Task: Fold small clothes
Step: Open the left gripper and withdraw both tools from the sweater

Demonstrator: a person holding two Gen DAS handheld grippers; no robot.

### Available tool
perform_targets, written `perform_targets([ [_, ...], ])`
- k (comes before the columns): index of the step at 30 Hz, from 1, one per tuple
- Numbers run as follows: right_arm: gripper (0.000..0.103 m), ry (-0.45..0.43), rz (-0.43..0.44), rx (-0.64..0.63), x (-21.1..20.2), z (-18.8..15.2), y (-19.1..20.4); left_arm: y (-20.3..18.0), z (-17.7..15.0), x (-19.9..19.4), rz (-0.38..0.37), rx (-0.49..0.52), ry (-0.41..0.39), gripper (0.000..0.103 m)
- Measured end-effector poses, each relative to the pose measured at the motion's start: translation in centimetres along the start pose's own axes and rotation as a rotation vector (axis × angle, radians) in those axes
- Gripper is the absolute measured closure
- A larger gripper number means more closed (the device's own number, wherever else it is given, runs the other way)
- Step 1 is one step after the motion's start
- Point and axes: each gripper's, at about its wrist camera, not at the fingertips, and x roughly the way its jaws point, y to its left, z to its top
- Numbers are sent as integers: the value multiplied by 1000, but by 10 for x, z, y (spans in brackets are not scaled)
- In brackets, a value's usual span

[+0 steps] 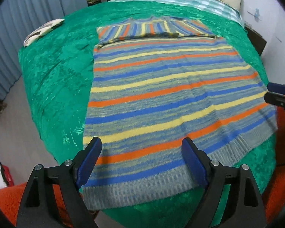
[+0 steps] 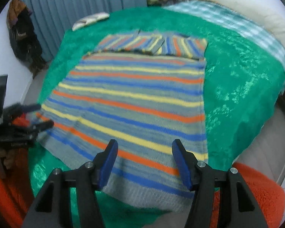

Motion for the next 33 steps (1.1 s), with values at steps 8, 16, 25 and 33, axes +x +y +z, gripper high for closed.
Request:
perform_targets([
  [8,44,-93,-38,92,-12,-2,-15,26,1,-14,27,-135,-69,16],
  [16,44,-153,-61,158,-25,-4,-32,56,2,-18,38,-238,-78,15],
  [25,44,-191,-75,252,-37,-14,-60,79,-12,-17,-7,-334,-43,15],
  [33,44,-80,23,247,-33,-16,-65,69,-22,-2,16,-258,52,15],
])
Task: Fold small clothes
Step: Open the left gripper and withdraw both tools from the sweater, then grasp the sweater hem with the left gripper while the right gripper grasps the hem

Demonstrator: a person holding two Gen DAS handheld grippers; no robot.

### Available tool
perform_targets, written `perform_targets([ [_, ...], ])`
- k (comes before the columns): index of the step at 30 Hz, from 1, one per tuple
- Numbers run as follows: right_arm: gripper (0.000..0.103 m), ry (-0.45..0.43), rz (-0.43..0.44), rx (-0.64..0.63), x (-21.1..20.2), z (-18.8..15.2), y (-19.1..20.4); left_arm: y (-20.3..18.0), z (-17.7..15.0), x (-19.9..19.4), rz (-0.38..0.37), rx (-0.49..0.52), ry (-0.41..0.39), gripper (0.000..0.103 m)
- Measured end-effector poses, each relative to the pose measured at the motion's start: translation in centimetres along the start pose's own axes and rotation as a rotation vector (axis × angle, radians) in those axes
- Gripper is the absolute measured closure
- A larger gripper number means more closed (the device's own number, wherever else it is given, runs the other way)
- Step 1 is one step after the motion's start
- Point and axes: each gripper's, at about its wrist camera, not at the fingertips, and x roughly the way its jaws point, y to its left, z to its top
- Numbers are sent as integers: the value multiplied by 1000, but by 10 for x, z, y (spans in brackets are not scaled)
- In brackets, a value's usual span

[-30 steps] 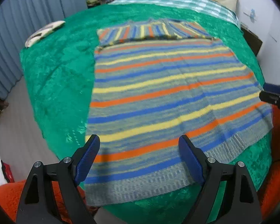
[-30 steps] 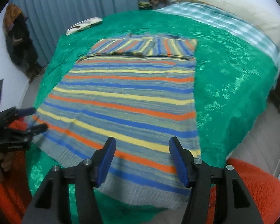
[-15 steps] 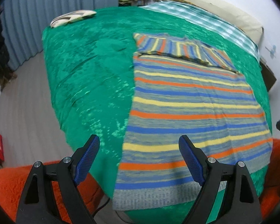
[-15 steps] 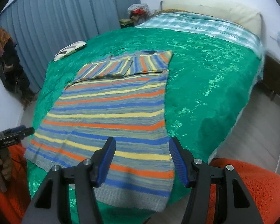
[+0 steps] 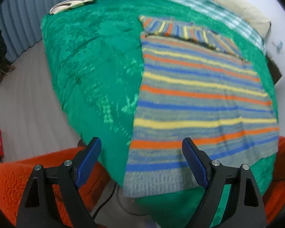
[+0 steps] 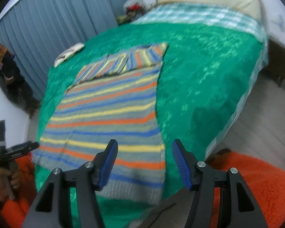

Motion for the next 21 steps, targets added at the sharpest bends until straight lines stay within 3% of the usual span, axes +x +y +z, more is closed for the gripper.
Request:
perform_targets([
  [7,44,206,54,-23,6,-17,-11,12,-6,15,-33,-45,86,16],
  [13,44,196,143,-50,17,-9,-17,5,-6,18,-91,-11,113,25],
  [17,44,298,173,1,40,-11,-27,5,-6,17,-105,1,128,35],
  [21,45,360,303,-2,42,-14,-23,1,-7,13,-99,51,137,52],
])
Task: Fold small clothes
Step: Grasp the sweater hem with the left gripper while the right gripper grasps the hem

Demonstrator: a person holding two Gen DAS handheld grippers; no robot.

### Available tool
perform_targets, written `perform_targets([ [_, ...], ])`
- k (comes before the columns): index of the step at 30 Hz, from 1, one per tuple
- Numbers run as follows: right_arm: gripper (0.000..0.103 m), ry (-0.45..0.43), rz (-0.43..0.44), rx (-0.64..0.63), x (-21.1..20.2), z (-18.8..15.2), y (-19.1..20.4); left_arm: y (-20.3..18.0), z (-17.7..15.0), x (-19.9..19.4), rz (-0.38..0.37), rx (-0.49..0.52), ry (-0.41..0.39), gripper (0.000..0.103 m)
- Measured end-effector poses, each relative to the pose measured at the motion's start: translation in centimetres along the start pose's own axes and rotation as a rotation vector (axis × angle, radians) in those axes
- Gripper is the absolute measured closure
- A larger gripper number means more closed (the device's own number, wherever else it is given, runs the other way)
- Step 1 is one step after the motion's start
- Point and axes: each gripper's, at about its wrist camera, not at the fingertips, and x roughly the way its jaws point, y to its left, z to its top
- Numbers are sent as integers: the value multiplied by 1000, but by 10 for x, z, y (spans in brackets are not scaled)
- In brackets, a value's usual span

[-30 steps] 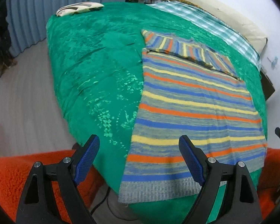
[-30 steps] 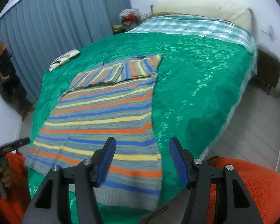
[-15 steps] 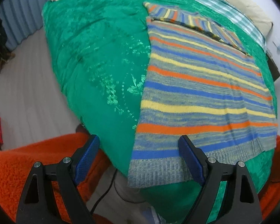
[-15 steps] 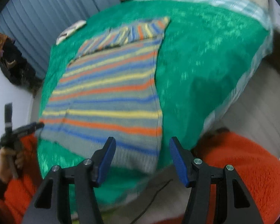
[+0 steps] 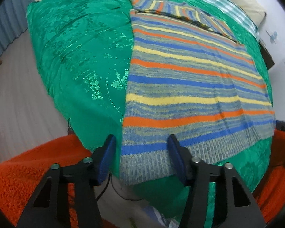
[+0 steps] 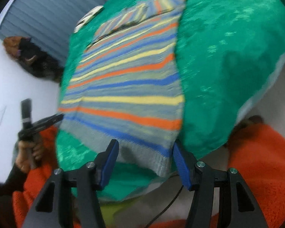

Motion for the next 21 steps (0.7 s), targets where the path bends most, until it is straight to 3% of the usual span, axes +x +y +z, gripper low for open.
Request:
perform_targets([
  [6,47,-18,87,23,-8,6,-4,2,3,-7,-20,40,13,69],
  [9,55,-38,128,96,-8,11,-15,8,5,-9,-33,27,15,78],
  [13,64,-2,108,88,-4,9,-14,10,5,-13,-44,28,21,78],
  [17,86,-6,100,70,-6,11,-8,4,6,-12,15,82,44,84],
  [21,87,-21,97,60,-8,14,-5,0,7,-19,29,125,40,84],
])
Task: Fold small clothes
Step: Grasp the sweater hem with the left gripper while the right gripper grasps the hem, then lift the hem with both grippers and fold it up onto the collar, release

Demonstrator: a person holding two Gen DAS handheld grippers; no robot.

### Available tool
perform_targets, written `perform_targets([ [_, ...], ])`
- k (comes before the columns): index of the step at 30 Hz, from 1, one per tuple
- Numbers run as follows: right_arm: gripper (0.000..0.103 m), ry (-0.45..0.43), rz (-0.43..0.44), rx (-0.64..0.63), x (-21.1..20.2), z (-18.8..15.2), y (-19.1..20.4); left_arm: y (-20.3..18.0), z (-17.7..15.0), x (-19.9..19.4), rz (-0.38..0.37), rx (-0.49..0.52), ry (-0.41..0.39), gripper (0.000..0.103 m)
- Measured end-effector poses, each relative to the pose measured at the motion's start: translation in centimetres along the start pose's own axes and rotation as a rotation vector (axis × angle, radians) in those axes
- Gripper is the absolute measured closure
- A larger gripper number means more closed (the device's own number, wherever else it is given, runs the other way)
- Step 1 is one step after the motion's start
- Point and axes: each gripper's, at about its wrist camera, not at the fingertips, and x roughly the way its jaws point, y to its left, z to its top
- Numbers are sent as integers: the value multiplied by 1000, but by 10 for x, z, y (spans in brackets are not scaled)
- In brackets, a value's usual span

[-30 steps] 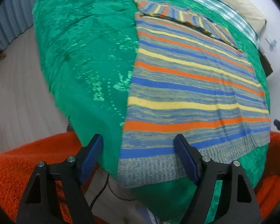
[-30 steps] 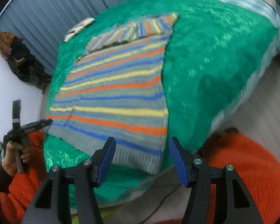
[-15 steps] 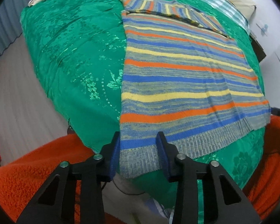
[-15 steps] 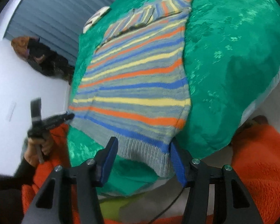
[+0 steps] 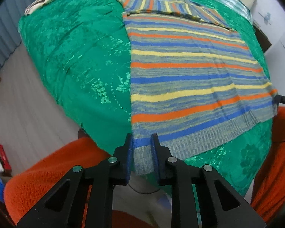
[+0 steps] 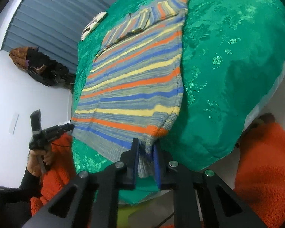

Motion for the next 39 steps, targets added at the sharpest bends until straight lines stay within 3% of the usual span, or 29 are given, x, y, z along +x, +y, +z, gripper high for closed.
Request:
perform_targets([
  [4,86,27,-9,-12,9,1,2,2,2,6,-28,16,30,84],
  [5,86,31,-12,-8,11,0,2,4,2,9,-41,8,42,87],
  [6,86,33,-10,-4,12,0,2,6,2,11,-53,-4,50,96],
  [7,86,32,-11,-5,11,-1,1,9,3,12,-64,-19,56,97],
  [10,98,35,-48,-37,9,2,5,15,5,4,-105,-66,45,99],
  [15,98,-28,-14,-12,-18,16,10,25,23,-19,-186,-124,-3,99],
  [19,98,-138,58,33,-40,47,12,40,71,-37,-256,-215,-135,99],
  [25,98,-264,54,74,-39,127,4,58,168,-26,-203,-296,-267,99],
  [33,98,-327,68,187,-9,247,-33,75,277,28,-162,-335,-280,99],
  [39,98,-318,59,238,21,307,-69,77,336,76,-120,-318,-242,99],
])
